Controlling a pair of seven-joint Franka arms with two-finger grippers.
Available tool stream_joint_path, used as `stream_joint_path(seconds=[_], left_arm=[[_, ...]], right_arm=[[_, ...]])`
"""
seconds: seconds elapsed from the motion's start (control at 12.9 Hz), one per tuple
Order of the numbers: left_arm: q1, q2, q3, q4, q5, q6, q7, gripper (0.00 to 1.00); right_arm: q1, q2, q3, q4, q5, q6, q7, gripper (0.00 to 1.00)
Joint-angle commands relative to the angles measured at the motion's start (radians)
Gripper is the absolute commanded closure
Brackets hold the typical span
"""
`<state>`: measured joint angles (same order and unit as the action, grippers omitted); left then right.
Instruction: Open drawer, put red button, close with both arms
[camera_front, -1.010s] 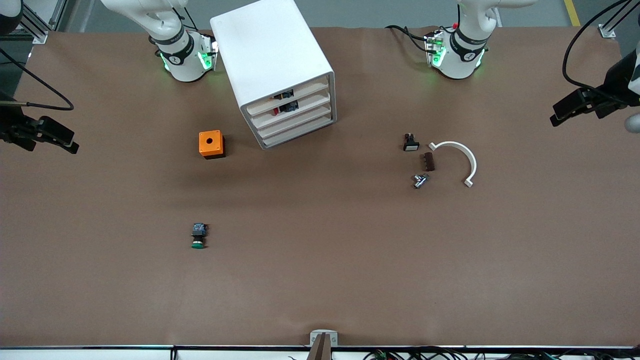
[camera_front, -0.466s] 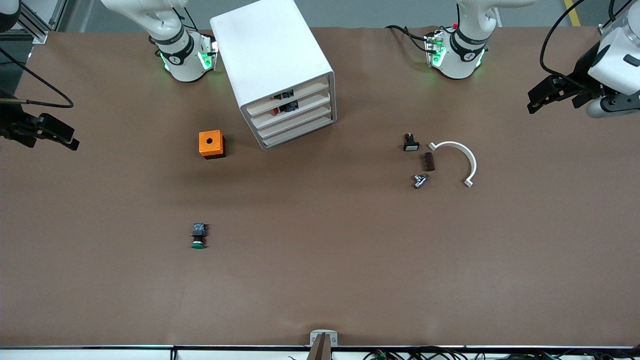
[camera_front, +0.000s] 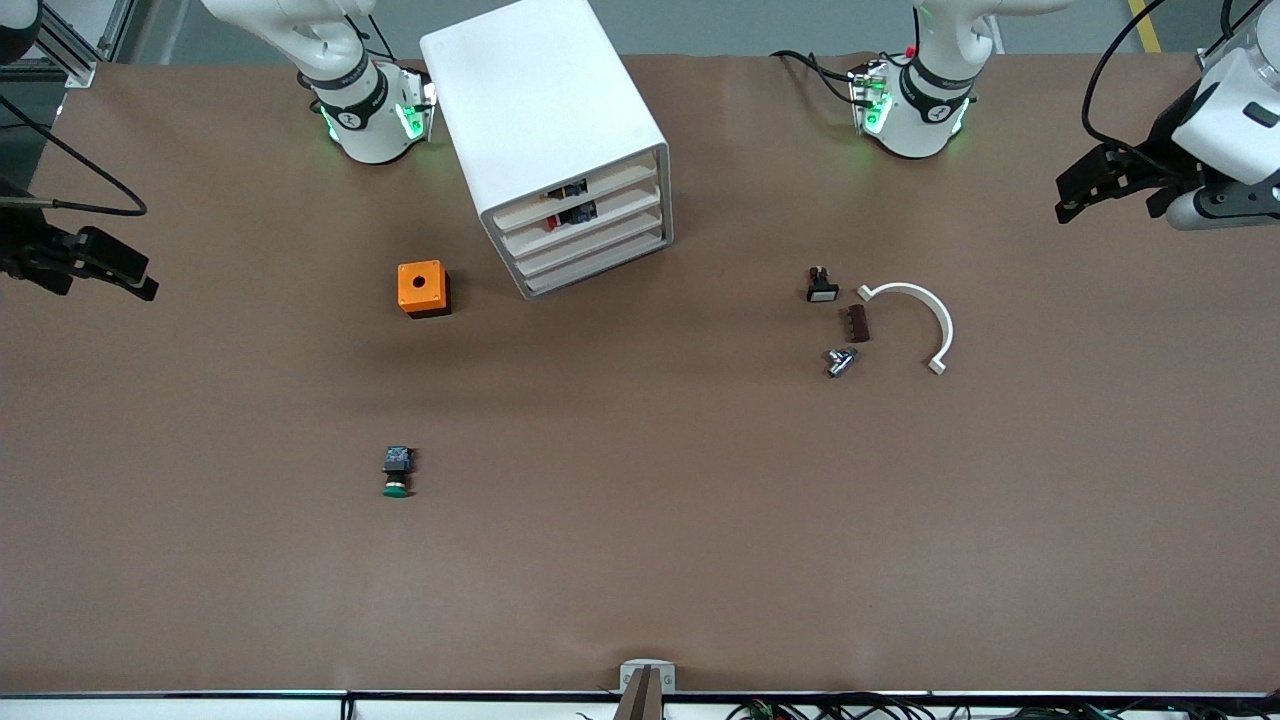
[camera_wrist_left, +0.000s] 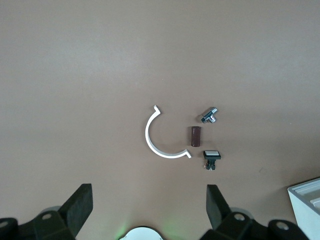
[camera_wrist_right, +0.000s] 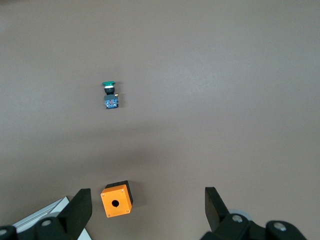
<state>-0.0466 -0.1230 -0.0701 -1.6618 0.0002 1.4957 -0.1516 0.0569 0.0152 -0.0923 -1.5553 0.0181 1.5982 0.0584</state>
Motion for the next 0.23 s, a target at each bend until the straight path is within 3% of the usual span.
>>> stream_joint_path(seconds=[0.0,0.16], left_arm=[[0.013,0.012,-0.007,0.022,-0.003,0.004,0.024,0.00],[0.010,0.022,-0.007,0.034,0.001,0.004,0.023,0.00]], right_arm=[[-0.011,-0.014,0.005,-0.003,0.002,0.000,-0.003,0.00],[-0.011,-0.014,0.005,-0.003,0.002,-0.001,-0.003,0.00]])
